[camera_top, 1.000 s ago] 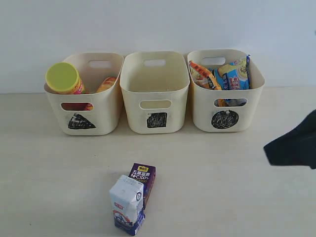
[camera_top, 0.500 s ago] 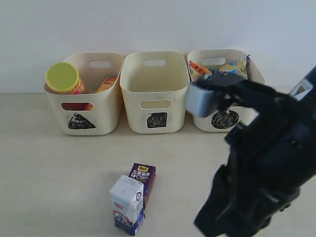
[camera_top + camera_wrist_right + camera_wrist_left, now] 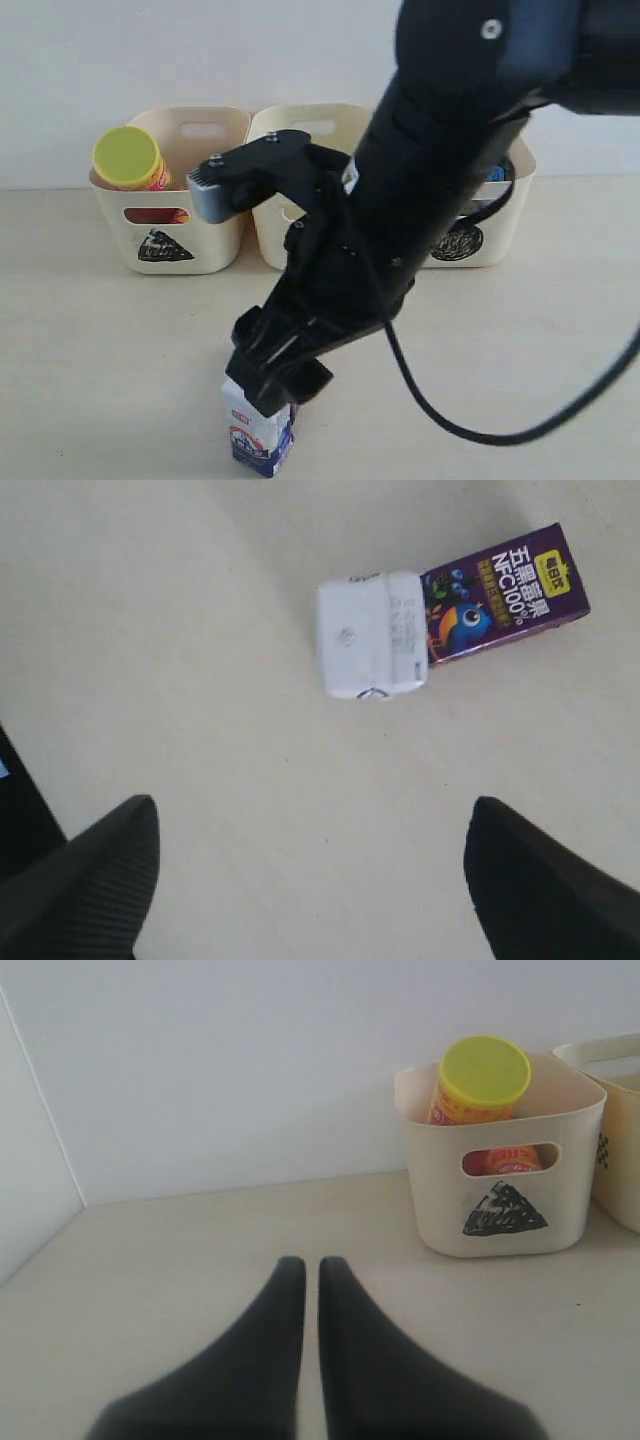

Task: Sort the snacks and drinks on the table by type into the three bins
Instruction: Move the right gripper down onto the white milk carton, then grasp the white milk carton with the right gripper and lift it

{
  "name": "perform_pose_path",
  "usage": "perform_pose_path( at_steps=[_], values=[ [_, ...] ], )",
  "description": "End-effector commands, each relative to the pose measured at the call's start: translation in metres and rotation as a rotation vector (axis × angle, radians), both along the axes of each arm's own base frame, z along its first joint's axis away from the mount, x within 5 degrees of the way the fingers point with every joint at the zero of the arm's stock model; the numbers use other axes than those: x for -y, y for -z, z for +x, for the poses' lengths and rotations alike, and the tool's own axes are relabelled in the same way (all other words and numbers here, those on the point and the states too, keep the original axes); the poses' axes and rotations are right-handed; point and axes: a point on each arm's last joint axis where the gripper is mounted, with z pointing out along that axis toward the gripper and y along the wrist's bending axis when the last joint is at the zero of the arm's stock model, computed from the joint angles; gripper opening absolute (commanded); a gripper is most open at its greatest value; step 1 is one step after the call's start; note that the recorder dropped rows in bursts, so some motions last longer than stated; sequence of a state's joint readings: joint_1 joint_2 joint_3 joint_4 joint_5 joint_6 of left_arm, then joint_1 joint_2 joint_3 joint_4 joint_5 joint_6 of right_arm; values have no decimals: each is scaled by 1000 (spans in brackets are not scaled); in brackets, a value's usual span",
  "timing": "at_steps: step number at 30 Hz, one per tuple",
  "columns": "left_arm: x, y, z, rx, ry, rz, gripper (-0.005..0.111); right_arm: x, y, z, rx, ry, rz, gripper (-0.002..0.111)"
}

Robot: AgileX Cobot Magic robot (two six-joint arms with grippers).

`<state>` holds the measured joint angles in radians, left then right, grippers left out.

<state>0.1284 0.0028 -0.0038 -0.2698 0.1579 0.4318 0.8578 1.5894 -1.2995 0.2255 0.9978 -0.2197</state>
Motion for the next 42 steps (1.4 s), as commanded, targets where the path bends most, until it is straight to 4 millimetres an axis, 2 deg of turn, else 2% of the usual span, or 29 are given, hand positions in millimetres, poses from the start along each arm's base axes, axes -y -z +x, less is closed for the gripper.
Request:
perform_pose_path(
  at_steps=[1, 6, 13, 16, 21, 28, 29, 31, 32, 35, 36, 42],
  values=[
    [1, 2, 0, -9, 10, -5, 4, -19, 7, 18, -4, 14, -30, 74],
    [4, 2, 0, -9, 61, -5, 4, -28, 13, 26, -10, 16, -39, 74],
    [5, 2, 0, -8, 76, -63, 4, -37, 38, 35, -18, 18, -70, 74],
    [5, 2, 0, -9, 78, -73, 4, -43, 46, 34, -6, -2, -85, 74],
    [5, 2, 0, -9, 78, -73, 4, -65, 68, 27, 93, -92, -134, 74],
    [5, 2, 0, -9, 78, -73, 4, -71, 89, 32, 92, -78, -161, 73],
    [5, 2, 0, -9, 78, -73, 4, -72, 91, 33, 89, -78, -164, 69],
    [5, 2, 0, -9, 78, -73, 4, -72, 91, 33, 89, -78, -164, 52],
    [5, 2, 0, -9, 78, -78, 4, -71, 90, 32, 89, -79, -164, 35],
    [5, 2, 0, -8, 80, -92, 4, -70, 86, 31, 84, -80, -170, 4],
    [5, 2, 0, -8, 80, -92, 4, -70, 83, 31, 82, -80, -172, 0],
    [5, 2, 0, -8, 80, -92, 4, -73, 43, 35, 119, -90, -141, 0]
  ],
)
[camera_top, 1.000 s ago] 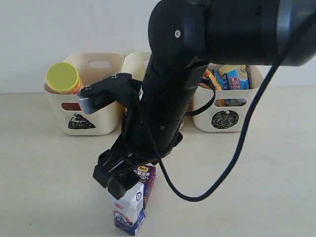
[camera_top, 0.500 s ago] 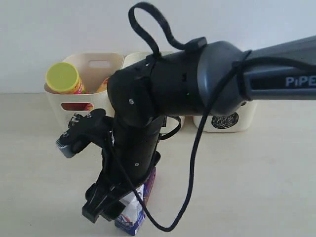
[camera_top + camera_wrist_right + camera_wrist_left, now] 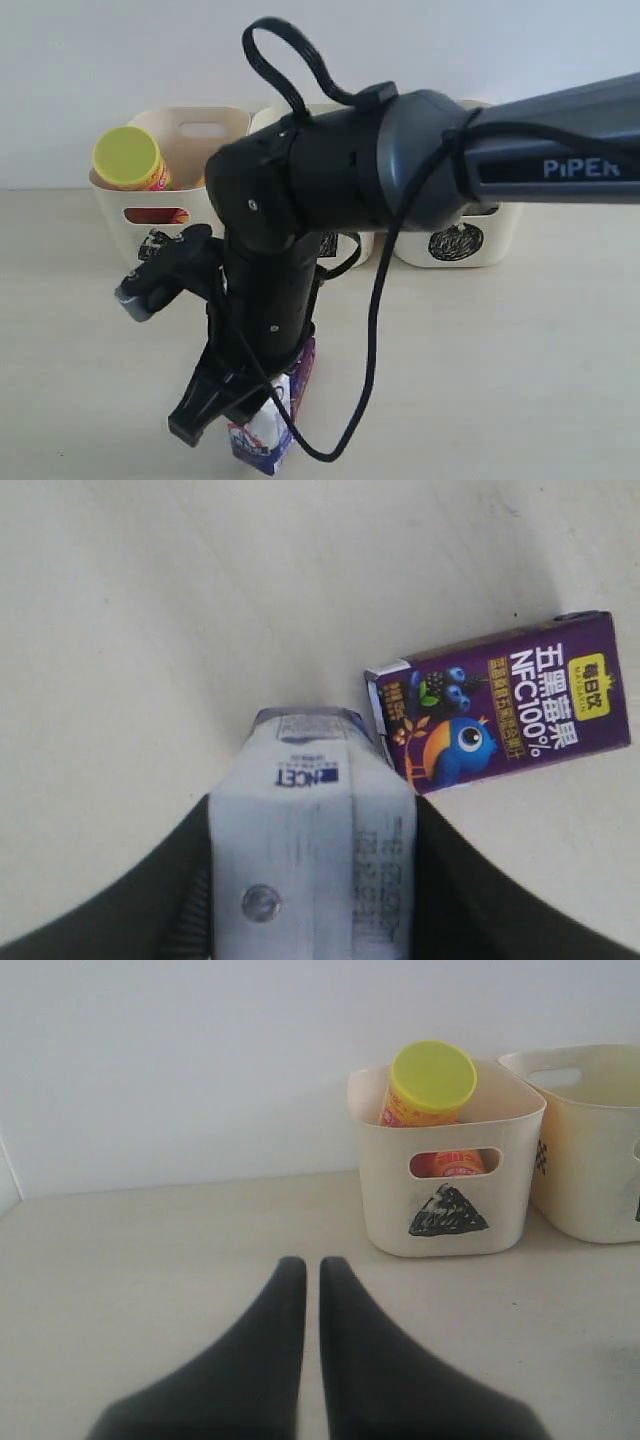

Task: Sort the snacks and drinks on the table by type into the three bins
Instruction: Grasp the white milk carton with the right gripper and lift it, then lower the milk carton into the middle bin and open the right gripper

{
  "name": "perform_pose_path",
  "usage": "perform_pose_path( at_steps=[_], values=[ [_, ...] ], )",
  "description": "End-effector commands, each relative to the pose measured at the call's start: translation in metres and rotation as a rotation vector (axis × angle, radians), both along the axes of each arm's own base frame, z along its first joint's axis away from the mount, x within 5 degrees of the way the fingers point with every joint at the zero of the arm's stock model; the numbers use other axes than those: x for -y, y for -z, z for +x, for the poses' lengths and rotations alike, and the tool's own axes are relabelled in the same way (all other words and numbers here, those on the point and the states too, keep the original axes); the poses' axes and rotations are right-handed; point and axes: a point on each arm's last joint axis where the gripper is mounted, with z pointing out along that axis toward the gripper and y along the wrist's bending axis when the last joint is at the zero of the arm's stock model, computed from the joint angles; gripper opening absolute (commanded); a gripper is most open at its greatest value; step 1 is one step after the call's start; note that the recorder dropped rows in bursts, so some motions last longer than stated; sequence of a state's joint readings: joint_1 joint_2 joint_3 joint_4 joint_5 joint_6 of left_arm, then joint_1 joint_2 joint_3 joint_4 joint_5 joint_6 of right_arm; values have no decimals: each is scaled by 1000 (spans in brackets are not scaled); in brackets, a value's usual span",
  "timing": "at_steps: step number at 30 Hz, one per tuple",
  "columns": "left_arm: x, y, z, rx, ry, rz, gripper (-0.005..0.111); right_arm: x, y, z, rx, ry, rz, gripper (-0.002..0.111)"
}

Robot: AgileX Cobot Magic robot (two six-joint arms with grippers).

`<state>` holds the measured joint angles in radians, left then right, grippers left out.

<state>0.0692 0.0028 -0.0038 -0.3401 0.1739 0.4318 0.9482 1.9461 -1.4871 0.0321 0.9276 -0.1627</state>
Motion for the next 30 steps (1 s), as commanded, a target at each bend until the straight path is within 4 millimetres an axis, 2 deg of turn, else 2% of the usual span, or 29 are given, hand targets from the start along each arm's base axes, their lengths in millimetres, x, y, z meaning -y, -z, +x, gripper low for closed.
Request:
perform_pose_path(
  at_steps=[1, 7, 10, 16, 20, 24, 30],
  values=[
    [1, 1, 0, 0, 9, -21, 4, -2, -48, 2, 59, -14, 65, 0],
    [1, 1, 0, 0, 9, -21, 4, 0, -105, 16, 146, 5, 118, 0],
    [1, 1, 0, 0, 9, -21, 4, 7, -127, 29, 198, 40, 156, 0],
    [1, 1, 0, 0, 9, -21, 4, 38, -160, 69, 299, 174, 239, 0],
    [1, 1, 0, 0, 9, -21, 4, 64, -172, 101, 380, 327, 322, 0],
    [1, 1, 0, 0, 9, -21, 4, 77, -176, 127, 473, 410, 429, 0],
    [1, 1, 0, 0, 9, -21, 4, 79, -148, 163, 548, 437, 441, 0]
  ],
)
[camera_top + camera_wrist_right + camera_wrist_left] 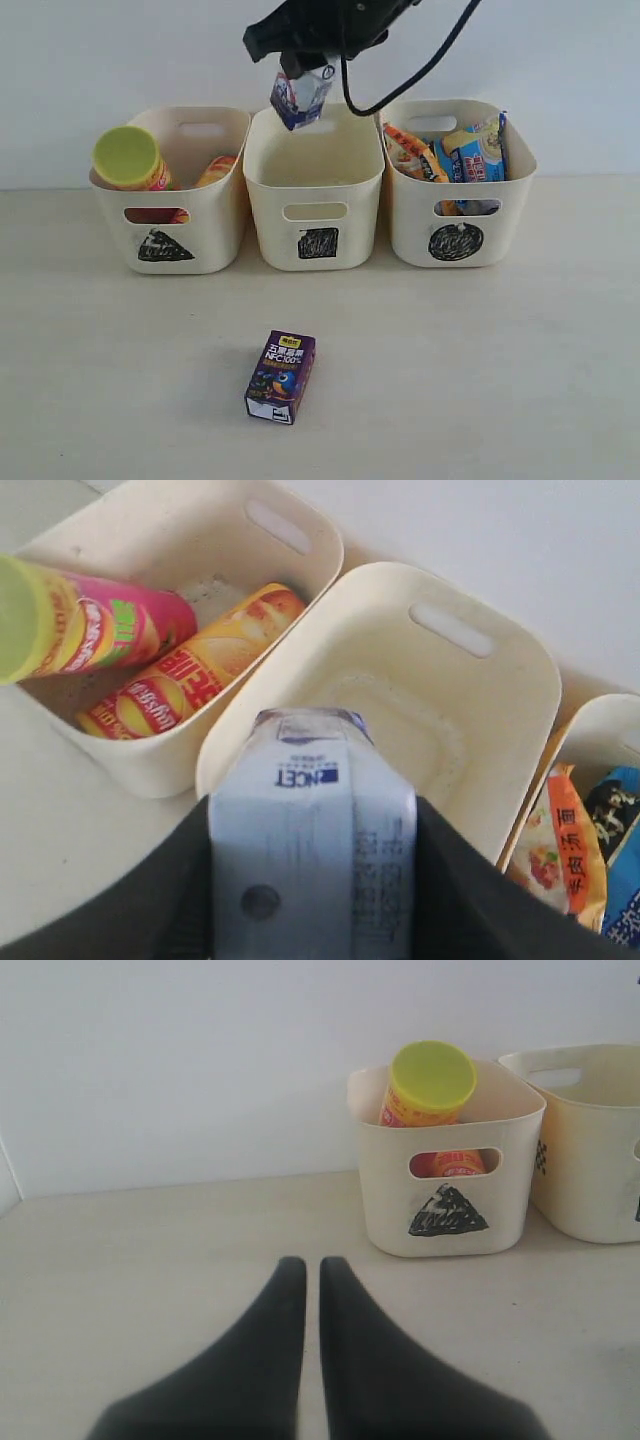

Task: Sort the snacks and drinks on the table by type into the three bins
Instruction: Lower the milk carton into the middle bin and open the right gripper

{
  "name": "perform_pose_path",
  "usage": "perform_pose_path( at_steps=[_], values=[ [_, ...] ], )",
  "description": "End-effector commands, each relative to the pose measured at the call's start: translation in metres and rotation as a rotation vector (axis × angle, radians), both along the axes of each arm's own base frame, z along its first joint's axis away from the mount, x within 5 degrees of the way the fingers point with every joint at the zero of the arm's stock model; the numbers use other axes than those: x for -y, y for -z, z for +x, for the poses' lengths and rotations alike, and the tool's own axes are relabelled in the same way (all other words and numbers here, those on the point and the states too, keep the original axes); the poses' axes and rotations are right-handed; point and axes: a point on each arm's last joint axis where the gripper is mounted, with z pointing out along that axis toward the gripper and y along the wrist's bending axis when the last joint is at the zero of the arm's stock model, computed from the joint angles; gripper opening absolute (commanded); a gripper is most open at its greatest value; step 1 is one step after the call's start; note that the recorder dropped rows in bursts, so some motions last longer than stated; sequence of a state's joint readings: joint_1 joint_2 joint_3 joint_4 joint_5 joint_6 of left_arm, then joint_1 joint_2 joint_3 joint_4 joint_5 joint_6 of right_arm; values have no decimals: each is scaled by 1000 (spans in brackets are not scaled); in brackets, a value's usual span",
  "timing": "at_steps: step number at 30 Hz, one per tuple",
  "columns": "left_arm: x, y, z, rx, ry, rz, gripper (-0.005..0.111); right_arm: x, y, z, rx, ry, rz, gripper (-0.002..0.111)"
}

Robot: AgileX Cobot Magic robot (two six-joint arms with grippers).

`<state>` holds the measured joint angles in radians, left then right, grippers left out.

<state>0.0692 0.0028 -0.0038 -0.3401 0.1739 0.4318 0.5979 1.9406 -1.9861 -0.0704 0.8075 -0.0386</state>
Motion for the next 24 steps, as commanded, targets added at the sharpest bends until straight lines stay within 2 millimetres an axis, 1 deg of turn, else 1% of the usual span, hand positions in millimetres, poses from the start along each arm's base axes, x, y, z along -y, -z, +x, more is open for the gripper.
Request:
perform_pose_path(
  at_steps=[1, 4, 10, 14, 15, 16, 17, 21, 24],
  values=[
    [1, 1, 0, 0, 9, -21, 4, -2, 16, 24, 85, 18, -2, 0],
    [1, 1, 0, 0, 9, -21, 4, -5, 31, 36, 123, 19, -39, 0],
    [1, 1, 0, 0, 9, -21, 4, -12, 66, 50, 78, 60, -58, 0],
    [1, 1, 0, 0, 9, -21, 4, -14, 79, 54, 54, 68, -64, 0],
    [1, 1, 0, 0, 9, -21, 4, -14, 81, 55, 48, 72, -62, 3],
    [1, 1, 0, 0, 9, -21, 4, -14, 81, 55, 45, 77, -56, 6],
    [1, 1, 0, 0, 9, -21, 4, -15, 82, 55, 39, 83, -50, 13],
    [1, 1, 0, 0, 9, -21, 4, -14, 85, 56, 35, 83, -65, 50],
    [1, 1, 0, 0, 9, -21, 4, -14, 84, 56, 43, 82, -71, 68]
  ],
)
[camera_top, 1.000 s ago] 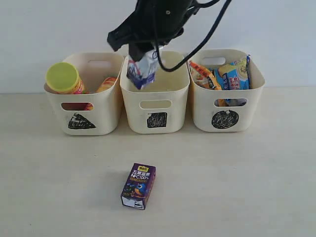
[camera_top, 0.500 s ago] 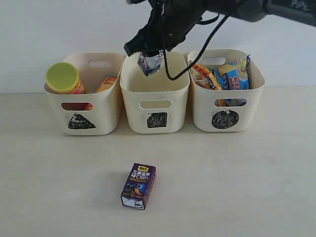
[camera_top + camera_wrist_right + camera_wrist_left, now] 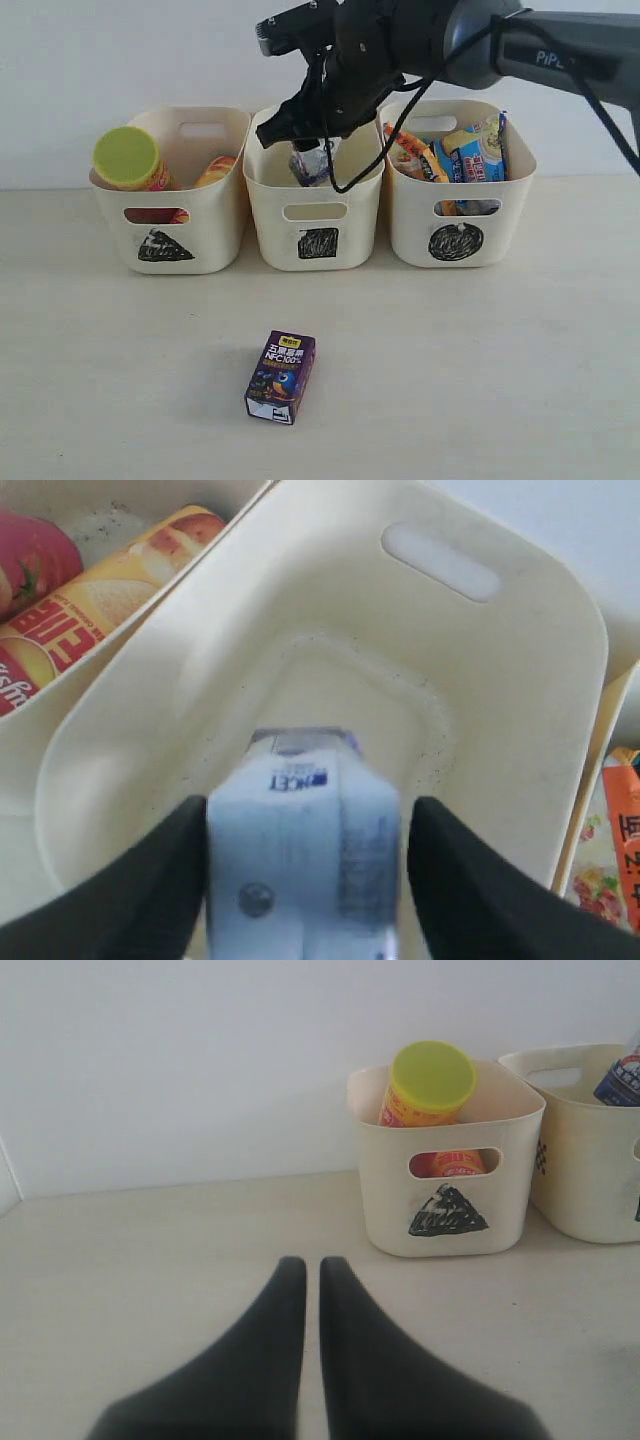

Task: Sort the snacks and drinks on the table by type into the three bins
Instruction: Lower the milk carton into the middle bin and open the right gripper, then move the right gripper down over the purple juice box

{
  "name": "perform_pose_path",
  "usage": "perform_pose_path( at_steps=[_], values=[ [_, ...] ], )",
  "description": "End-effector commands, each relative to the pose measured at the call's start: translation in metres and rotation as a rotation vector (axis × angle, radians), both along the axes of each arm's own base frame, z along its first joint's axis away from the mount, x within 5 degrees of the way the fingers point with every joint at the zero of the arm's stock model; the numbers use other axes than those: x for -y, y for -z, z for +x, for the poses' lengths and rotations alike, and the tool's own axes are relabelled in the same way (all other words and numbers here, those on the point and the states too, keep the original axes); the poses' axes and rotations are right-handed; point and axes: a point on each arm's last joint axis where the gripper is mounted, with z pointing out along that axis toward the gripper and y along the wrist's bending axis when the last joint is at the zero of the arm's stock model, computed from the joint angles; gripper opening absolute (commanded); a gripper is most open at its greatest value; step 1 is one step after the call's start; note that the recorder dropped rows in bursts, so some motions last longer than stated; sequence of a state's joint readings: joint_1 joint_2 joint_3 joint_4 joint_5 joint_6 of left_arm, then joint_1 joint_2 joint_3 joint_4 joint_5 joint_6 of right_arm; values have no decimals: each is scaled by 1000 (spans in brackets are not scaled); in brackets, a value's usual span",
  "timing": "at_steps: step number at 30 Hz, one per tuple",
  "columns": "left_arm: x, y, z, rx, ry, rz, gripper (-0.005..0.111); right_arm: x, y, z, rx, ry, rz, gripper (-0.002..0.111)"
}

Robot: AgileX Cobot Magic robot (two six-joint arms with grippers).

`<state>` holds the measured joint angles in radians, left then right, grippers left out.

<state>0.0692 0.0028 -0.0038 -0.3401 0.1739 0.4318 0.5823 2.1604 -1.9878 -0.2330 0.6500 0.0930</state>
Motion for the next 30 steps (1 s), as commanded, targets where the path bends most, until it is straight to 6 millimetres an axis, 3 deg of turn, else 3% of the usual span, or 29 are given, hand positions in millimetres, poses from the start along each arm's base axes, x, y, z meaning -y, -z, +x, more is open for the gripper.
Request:
perform_pose_path(
  at_steps=[1, 7, 13, 16, 21, 24, 30],
  values=[
    [1, 1, 0, 0, 9, -21, 4, 3, -11, 2, 50, 1, 5, 70],
    [1, 1, 0, 0, 9, -21, 4, 11, -32, -6, 50, 16, -6, 70],
    [1, 1, 0, 0, 9, -21, 4, 24, -51, -27, -64, 60, -42, 69],
    [1, 1, 0, 0, 9, -21, 4, 29, -58, -40, -160, 76, -37, 56],
    [1, 1, 0, 0, 9, -21, 4, 30, -55, -61, -387, 59, -20, 21],
    [1, 1, 0, 0, 9, -21, 4, 23, -54, -71, -472, -35, 6, 0],
    [1, 1, 0, 0, 9, -21, 4, 5, -51, -85, -567, -139, 113, 0]
  ],
)
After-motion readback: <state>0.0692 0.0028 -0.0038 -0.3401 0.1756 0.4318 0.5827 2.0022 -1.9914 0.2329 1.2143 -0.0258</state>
